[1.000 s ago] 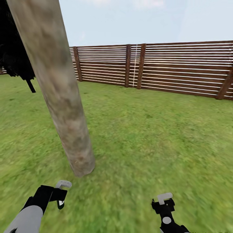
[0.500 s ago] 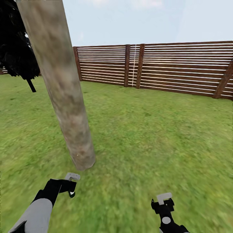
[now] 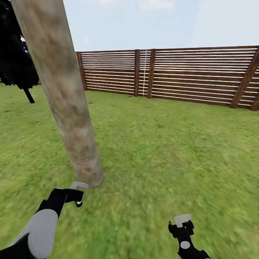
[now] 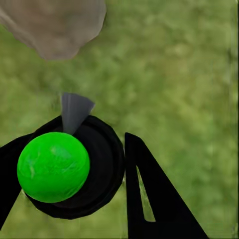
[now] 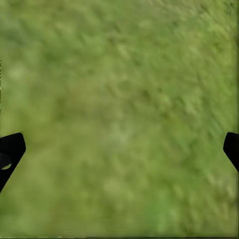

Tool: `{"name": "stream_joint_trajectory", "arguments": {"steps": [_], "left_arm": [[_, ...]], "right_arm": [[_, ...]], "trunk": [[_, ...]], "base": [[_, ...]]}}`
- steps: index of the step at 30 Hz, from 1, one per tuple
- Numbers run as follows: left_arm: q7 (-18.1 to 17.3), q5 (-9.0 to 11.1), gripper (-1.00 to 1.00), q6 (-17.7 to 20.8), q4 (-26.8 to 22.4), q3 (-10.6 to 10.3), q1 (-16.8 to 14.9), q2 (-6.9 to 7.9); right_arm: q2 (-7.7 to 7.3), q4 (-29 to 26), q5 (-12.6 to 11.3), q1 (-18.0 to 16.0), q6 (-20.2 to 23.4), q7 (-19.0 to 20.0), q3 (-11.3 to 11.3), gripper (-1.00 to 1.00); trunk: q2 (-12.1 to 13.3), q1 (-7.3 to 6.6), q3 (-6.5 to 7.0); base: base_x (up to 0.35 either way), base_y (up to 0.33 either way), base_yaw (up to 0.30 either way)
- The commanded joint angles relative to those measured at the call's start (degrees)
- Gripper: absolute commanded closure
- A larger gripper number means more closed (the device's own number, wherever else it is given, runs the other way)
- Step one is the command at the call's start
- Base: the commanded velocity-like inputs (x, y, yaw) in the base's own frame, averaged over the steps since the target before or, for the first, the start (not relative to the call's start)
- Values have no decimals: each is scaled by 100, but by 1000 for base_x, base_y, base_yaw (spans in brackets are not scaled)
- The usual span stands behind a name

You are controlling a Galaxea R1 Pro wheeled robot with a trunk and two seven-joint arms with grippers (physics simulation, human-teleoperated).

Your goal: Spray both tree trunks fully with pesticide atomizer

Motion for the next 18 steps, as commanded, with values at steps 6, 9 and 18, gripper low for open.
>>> {"name": "stream_joint_trajectory", "arguments": {"steps": [6,9,18], "left_arm": [[-67,-43,100,16,-119,93,-56,141],[-63,-36,100,19,-154,107,-54,407],[-83,-35,100,8,-155,89,-49,356]], "right_arm": [[1,8,25,-4,-4,-34,17,-100],[1,2,19,-4,-4,-33,16,-100],[7,8,17,-4,-4,-33,15,-100]], "trunk": [[-2,-2,-5],[-2,-2,-5],[-43,20,-23]], "base": [[-21,0,-2],[-1,0,-94],[0,0,-148]]}}
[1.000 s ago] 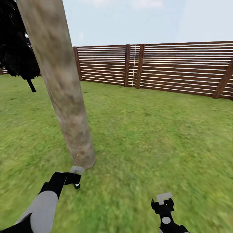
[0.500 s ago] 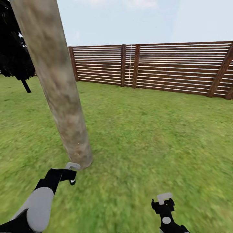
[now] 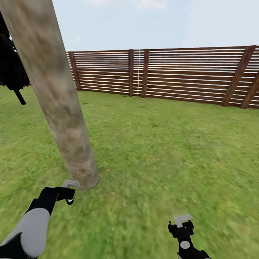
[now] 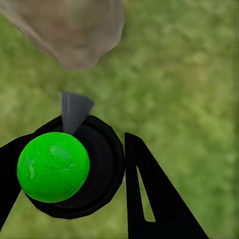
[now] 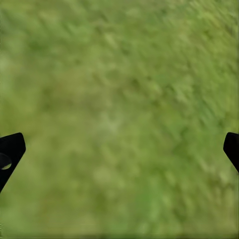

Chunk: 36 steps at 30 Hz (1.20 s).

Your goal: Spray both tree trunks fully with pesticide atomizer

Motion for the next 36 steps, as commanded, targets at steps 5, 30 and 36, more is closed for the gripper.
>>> {"name": "stream_joint_trajectory", "arguments": {"steps": [5,30,36], "left_arm": [[-35,162,100,22,-18,30,-28,-61],[-62,446,100,52,-509,4,-275,-68],[-73,438,100,46,-596,-9,-252,-42]], "right_arm": [[17,8,26,-5,-4,-37,16,-100],[5,78,35,-5,-4,-37,16,-100],[11,79,35,-5,-4,-37,16,-100]], "trunk": [[-204,109,-100],[-1207,658,-663],[-1247,680,-681]], "base": [[0,0,-2],[0,0,10],[0,0,0]]}}
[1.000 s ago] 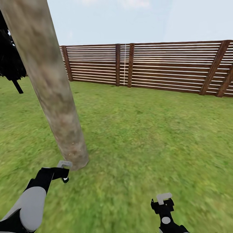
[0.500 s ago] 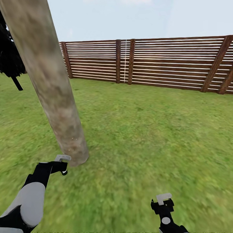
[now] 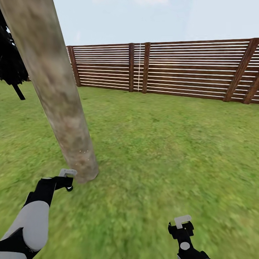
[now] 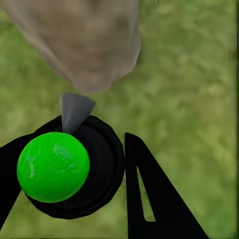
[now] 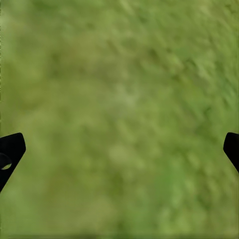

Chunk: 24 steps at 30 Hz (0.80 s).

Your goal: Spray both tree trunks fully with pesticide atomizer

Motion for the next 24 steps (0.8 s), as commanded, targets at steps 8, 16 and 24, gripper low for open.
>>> {"name": "stream_joint_trajectory", "arguments": {"steps": [8,16,24], "left_arm": [[-111,-29,100,617,-113,40,-506,173],[-264,-73,100,1185,-146,17,-942,5],[-401,-59,100,1239,-124,-531,-967,223]], "right_arm": [[-10,8,27,-4,-4,-37,14,-100],[-16,8,27,-4,-4,-37,14,-100],[-11,8,27,-4,-4,-37,14,-100]], "trunk": [[-2,-1,-5],[-2,-1,-5],[-2,-1,-5]], "base": [[0,0,0],[0,0,0],[0,0,112]]}}
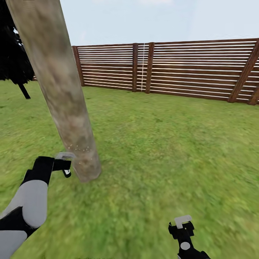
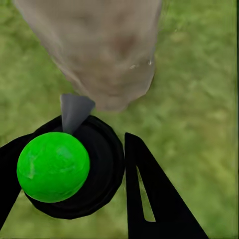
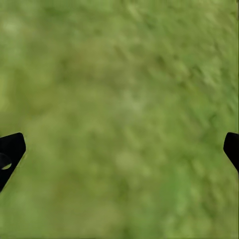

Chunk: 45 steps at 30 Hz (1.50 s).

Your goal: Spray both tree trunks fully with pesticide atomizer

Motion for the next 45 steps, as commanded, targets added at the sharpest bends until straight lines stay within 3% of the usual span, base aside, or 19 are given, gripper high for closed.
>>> {"name": "stream_joint_trajectory", "arguments": {"steps": [1,3,7,11,13,15,16,17,18,22,27,31,37,41,45], "left_arm": [[-56,-63,100,106,-18,-99,-31,-73],[-67,-50,100,379,-24,-196,-224,-62],[-77,-62,100,487,-4,-239,-303,278],[-87,-79,100,491,96,-340,-240,209],[-211,-81,100,565,383,-592,-272,12],[-301,-66,100,763,443,-674,-300,23],[-514,-83,100,861,506,-713,-274,414],[-699,-98,100,810,574,-724,-59,663],[-686,-69,100,805,581,-702,227,622],[-671,-76,100,793,593,-676,381,233],[-607,-70,100,787,572,-643,394,240],[-177,-57,100,781,587,-642,495,252],[-113,-26,100,779,578,-625,586,170],[-108,300,100,779,504,-611,588,169],[223,408,100,721,496,-628,588,228]], "right_arm": [[1,8,28,-5,-4,-37,16,-100],[-4,8,28,-5,-4,-37,16,-100],[-5,8,28,-5,-4,-37,16,-100],[-5,8,34,-5,-4,-37,16,-100],[-5,8,36,-5,-4,-37,24,-100],[-5,8,36,-5,-4,-37,24,-100],[-5,8,37,-5,-4,-37,23,-100],[-5,8,37,-5,-4,-37,22,-100],[-5,8,37,-5,-4,-37,24,-100],[-5,8,37,-5,-4,-37,25,-100],[-5,8,37,-5,-4,-37,22,-100],[-7,8,37,-5,-4,-37,19,-100],[-5,8,37,-5,-4,-37,24,-100],[-5,8,37,-5,-4,-37,25,-100],[-5,8,32,-5,-4,-37,25,-100]], "trunk": [[-2,-1,-5],[-2,-1,-5],[-2,-1,-5],[-2,-1,-5],[-2,-1,-5],[-2,-1,-5],[-2,-1,-5],[-2,-1,-5],[-2,-1,-5],[-2,-1,-5],[-2,-1,-5],[-2,-1,-5],[-2,-1,-5],[-2,-1,-5],[-2,-1,-5]], "base": [[0,0,250],[0,0,88],[0,0,14],[0,0,0],[0,0,0],[0,0,0],[0,0,0],[0,0,0],[0,0,60],[0,0,220],[143,-74,56],[183,-209,1],[-65,-263,0],[-239,-208,1],[-111,-77,195]]}}
